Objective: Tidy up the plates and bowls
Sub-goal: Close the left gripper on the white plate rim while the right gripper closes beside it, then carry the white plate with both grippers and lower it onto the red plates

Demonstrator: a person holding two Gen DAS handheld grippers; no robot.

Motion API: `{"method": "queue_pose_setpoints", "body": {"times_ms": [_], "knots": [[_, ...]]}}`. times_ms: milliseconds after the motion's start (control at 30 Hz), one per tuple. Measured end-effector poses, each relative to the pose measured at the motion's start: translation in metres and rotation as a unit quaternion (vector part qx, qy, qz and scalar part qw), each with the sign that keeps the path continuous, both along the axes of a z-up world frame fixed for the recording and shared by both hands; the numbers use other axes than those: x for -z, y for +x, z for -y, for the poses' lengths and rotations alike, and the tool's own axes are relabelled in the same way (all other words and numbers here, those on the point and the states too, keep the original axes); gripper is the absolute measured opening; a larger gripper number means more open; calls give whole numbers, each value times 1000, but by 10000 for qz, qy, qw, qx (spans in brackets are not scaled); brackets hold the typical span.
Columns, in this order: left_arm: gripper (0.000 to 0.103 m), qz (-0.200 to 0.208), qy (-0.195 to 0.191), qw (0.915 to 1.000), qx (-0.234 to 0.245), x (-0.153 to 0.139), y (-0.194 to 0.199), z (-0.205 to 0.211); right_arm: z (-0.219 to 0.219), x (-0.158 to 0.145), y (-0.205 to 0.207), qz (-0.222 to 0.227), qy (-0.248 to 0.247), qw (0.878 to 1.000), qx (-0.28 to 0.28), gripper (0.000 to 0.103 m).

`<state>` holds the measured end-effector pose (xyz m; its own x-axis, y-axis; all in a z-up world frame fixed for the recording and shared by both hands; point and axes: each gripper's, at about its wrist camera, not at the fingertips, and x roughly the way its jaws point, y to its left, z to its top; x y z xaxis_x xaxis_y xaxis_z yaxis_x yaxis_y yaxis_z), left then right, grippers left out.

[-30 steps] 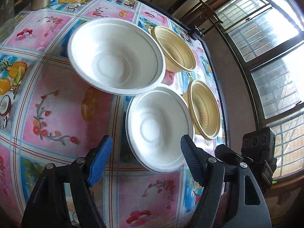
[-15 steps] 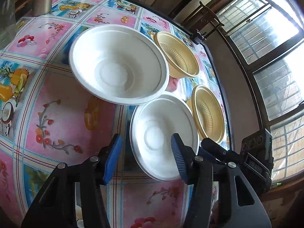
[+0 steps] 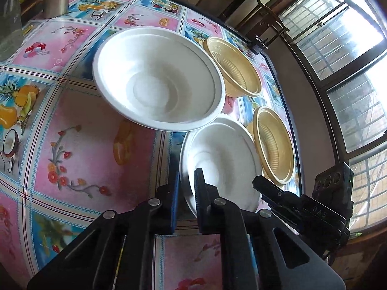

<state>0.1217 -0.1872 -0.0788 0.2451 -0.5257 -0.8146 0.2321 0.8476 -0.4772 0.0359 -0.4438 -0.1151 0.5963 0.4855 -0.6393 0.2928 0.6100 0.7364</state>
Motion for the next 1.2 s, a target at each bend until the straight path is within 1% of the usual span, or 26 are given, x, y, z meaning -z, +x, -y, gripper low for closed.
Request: {"method": "queue_pose_setpoints", "body": {"times_ms": [100,267,667,933,1200], "knots": [[7,-9,20,10000,1,2,-1,-1,0,1,1,-5,-23,10000,-21,9],[7,-13,34,10000,-3,4,-3,-2,-2,-1,2,17,-106,9999,-52,8],[7,-130,-85,9998,-99,5,-16,-18,-14,-2,-2,30,-294,9994,-192,8],[7,-170,-137,9995,-206,4,-37,-47,-37,1,-13,158,-237,9988,-410,7],[7,-180,-237,9986,-446,2,-59,-91,-79,4,-21,343,-184,9960,-809,7]]}}
